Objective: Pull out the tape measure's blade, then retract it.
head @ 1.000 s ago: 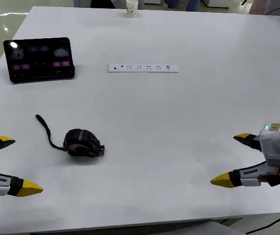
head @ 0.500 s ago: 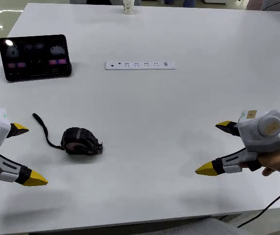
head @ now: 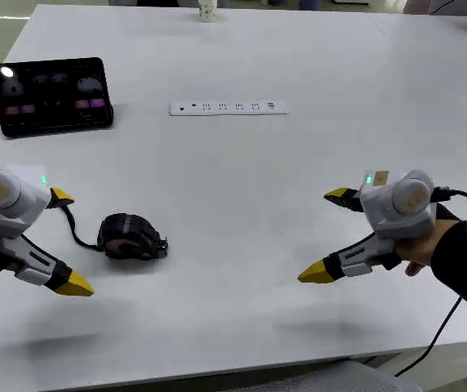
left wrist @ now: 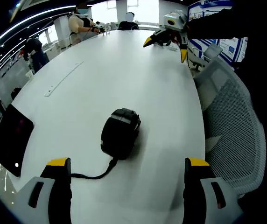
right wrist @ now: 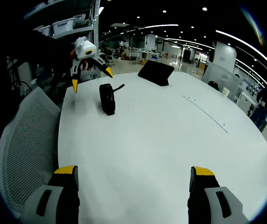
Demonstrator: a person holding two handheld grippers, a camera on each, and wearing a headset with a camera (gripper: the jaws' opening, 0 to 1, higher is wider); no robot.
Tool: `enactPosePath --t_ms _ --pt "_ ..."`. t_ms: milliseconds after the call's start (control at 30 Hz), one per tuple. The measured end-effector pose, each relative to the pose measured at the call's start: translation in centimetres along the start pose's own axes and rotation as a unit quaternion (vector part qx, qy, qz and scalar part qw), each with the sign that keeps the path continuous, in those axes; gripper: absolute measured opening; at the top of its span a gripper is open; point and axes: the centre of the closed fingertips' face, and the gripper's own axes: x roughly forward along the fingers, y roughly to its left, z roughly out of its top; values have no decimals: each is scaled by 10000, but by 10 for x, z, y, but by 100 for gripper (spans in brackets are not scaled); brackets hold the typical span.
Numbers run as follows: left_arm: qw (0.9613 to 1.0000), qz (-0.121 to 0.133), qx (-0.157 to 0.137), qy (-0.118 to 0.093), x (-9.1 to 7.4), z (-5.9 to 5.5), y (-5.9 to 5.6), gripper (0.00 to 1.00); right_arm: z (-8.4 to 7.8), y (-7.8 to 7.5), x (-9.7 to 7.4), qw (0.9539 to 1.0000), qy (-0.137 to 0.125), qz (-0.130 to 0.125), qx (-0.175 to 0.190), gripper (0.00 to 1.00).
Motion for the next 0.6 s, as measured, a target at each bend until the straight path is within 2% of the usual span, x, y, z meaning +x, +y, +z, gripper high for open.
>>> enactPosePath --t_ms 100,333,533,600 --pt "9996 -48 241 127 4 1 3 98 4 2 6 9999 20 80 -89 99" --pt "9981 -181 536 238 12 11 6 96 10 1 21 9995 59 230 -202 99" --pt "9962 -165 769 372 22 18 11 88 17 -1 34 9991 24 361 -221 99" --pt "9952 -181 900 349 26 21 12 84 18 -1 38 9990 32 389 -239 99"
